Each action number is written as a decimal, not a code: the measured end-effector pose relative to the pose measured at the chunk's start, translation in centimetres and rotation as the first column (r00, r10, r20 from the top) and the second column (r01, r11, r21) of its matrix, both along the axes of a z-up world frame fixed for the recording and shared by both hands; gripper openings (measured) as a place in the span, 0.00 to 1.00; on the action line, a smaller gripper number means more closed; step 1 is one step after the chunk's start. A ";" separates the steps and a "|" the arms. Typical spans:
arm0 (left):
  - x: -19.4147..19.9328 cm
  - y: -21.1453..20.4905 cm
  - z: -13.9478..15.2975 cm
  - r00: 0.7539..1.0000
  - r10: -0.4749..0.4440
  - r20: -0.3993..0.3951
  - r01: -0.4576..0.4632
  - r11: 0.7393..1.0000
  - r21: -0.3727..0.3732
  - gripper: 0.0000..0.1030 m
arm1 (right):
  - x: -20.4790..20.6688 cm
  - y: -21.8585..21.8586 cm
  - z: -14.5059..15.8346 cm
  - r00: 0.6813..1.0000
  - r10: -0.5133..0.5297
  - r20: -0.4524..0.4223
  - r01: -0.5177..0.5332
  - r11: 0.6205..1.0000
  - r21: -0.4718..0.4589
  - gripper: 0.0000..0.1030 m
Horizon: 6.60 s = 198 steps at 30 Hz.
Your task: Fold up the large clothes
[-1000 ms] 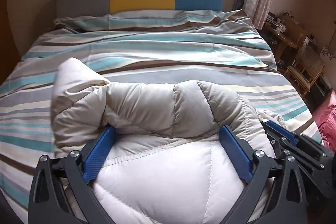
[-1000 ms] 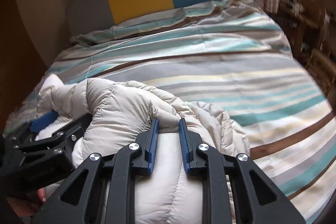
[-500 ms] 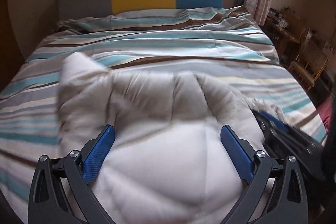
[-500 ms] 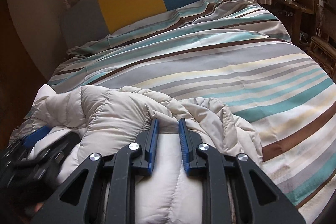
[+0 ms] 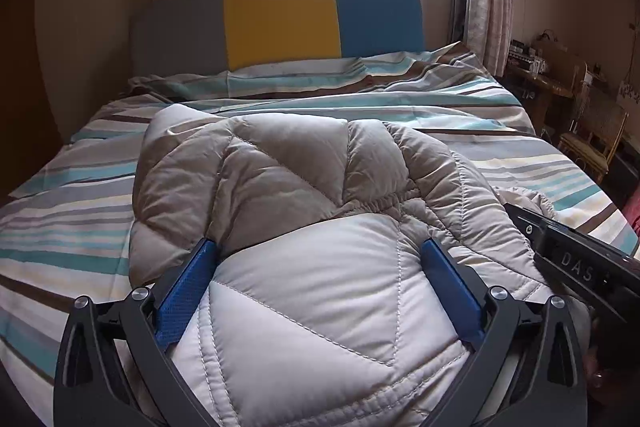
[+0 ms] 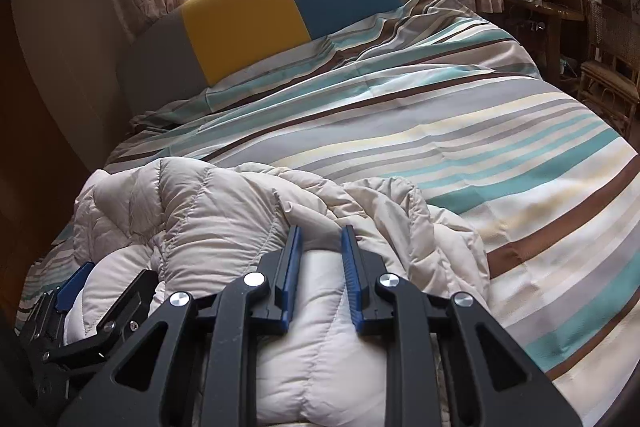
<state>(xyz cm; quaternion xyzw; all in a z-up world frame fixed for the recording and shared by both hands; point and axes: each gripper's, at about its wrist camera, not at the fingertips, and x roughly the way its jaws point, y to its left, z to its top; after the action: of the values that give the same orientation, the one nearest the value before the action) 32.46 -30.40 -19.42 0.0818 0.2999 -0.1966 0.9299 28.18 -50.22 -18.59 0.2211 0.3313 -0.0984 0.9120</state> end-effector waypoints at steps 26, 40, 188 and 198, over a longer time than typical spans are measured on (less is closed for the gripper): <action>-4.7 11.5 1.1 0.959 -0.073 -0.274 0.007 0.972 -0.234 0.97 | -11.0 0.8 2.5 0.993 -0.019 -0.118 0.032 0.994 0.109 0.92; -3.0 12.7 0.0 0.878 -0.229 -0.420 0.076 0.934 -0.350 0.97 | -10.9 -1.2 -0.8 0.967 0.089 -0.240 -0.015 0.955 0.295 0.98; -28.1 37.4 7.1 0.865 0.500 0.040 -0.499 0.866 -0.032 0.97 | -20.4 34.5 10.2 0.925 0.380 0.027 -0.363 0.900 -0.242 0.98; -28.0 37.4 6.9 0.868 0.496 0.027 -0.496 0.868 -0.031 0.97 | -20.4 34.4 10.1 0.926 0.377 0.022 -0.362 0.901 -0.240 0.98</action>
<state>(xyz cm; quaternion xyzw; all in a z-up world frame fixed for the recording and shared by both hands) 4.45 7.00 -12.52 -0.0055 0.2928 0.0465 0.9550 7.80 -15.77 -8.48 0.0498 0.3225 0.0459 0.9442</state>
